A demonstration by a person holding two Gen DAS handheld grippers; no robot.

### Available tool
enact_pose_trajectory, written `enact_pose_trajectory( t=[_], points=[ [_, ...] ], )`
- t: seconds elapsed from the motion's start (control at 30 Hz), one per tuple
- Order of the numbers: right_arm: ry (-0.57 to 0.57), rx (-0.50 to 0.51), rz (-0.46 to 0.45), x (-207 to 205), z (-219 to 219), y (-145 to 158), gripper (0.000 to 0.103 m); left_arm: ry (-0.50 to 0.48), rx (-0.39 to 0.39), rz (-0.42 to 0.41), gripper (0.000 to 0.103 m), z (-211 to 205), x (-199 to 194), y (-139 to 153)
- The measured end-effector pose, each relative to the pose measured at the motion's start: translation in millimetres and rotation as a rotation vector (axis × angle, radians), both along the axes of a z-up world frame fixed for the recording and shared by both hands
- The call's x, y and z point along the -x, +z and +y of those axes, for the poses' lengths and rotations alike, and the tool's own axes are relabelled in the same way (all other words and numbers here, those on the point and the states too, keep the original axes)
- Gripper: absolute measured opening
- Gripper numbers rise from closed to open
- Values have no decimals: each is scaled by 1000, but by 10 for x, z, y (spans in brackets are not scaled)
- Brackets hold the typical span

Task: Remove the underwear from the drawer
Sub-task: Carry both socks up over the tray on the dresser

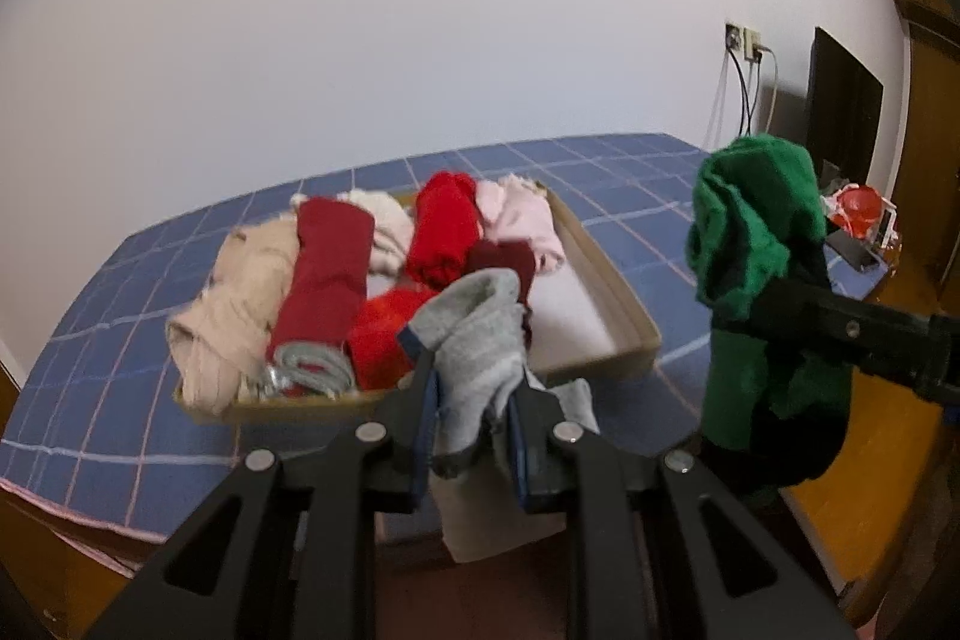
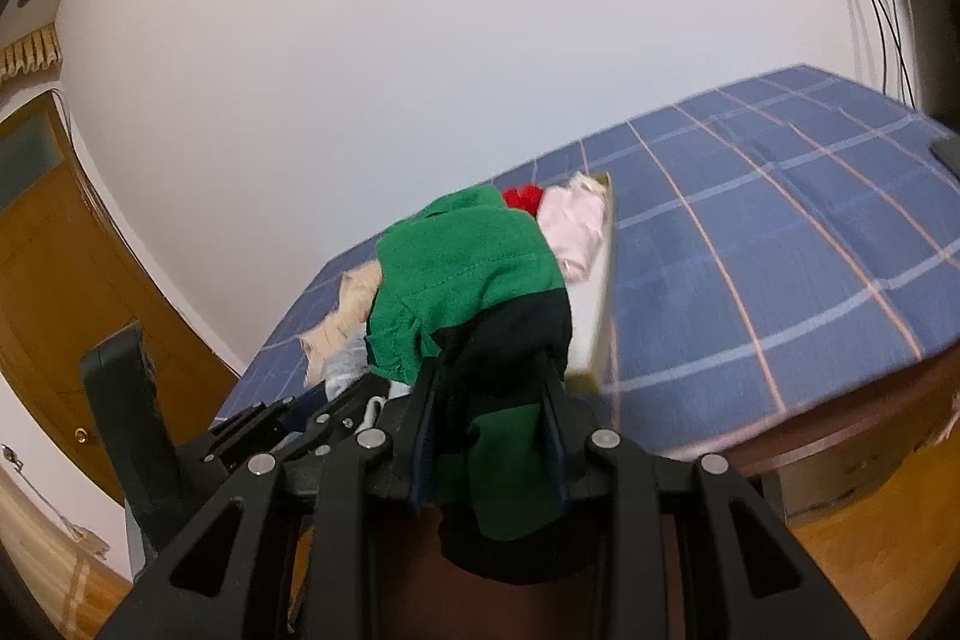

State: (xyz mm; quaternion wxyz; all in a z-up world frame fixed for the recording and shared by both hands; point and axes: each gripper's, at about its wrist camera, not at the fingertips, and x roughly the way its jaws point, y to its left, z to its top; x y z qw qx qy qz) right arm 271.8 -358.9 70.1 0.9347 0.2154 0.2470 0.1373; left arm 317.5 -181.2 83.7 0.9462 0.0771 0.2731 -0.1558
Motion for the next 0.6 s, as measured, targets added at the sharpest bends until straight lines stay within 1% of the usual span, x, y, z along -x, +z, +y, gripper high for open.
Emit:
enact_pose_trajectory(
  t=[0.13,0.27,0.6],
  points=[
    [7,23,-11,-159,85,132,32,11,11,-31,18,-40,-98,145],
    [5,33,-16,-260,112,193,32,35,-14,-63,19,-80,-218,242],
    [-24,28,-9,-389,31,235,32,51,-36,-67,19,-174,-388,277]
  ],
)
